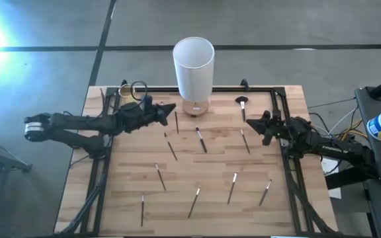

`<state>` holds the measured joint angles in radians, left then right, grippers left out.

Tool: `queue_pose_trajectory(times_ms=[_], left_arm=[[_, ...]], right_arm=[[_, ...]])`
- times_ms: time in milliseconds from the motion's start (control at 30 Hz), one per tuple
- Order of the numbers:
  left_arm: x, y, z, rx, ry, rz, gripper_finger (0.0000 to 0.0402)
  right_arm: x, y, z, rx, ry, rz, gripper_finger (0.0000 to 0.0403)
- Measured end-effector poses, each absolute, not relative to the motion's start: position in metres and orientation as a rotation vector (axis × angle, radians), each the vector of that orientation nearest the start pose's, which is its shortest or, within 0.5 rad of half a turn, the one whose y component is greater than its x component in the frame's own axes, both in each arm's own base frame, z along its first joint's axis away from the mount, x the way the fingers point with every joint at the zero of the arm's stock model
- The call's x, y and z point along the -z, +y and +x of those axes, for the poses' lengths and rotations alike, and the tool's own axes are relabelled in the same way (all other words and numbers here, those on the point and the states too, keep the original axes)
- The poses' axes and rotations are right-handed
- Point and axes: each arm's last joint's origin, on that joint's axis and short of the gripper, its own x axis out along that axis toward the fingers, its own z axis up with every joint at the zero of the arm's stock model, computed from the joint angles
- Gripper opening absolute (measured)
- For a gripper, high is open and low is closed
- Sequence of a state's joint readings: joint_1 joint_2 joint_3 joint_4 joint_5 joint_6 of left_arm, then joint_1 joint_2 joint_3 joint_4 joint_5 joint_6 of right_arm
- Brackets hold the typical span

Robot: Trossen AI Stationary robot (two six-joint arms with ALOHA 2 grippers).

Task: Pick & Place Makeup Brushes
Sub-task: Put the eyeshadow brush into the makeup holder

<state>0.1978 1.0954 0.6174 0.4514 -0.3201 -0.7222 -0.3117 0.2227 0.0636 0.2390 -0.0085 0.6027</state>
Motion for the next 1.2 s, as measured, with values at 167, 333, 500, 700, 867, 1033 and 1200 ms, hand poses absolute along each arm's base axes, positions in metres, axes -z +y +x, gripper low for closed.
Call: queue_pose_trajectory(times_ms=[167, 333, 500, 700, 867, 1033, 1200], left_arm=[[-0.288, 0.054, 0.238, -0.433, -0.222, -0.668, 0.0002], [-0.305, 0.054, 0.248, -0.372, -0.236, -0.61, 0.0002], [-0.317, 0.054, 0.263, -0.303, -0.227, -0.564, 0.0002], [-0.327, 0.054, 0.28, -0.223, -0.277, -0.527, 0.0002], [-0.331, 0.055, 0.29, -0.191, -0.311, -0.505, 0.0002], [-0.336, 0.055, 0.297, -0.167, -0.314, -0.489, 0.0002], [-0.34, 0.055, 0.295, -0.165, -0.327, -0.475, 0.0002]], right_arm=[[-0.221, -0.037, 0.118, 0.253, -0.137, 0.593, 0.0009], [-0.241, -0.045, 0.15, 0.217, -0.01, 0.648, 0.0021], [-0.258, -0.055, 0.192, 0.137, 0.101, 0.679, 0.0065], [-0.277, -0.06, 0.24, 0.094, 0.128, 0.626, 0.0128], [-0.287, -0.059, 0.271, 0.055, 0.121, 0.596, 0.0162], [-0.29, -0.06, 0.294, 0.004, 0.136, 0.596, 0.0173], [-0.288, -0.062, 0.305, -0.011, 0.151, 0.589, 0.0162]])
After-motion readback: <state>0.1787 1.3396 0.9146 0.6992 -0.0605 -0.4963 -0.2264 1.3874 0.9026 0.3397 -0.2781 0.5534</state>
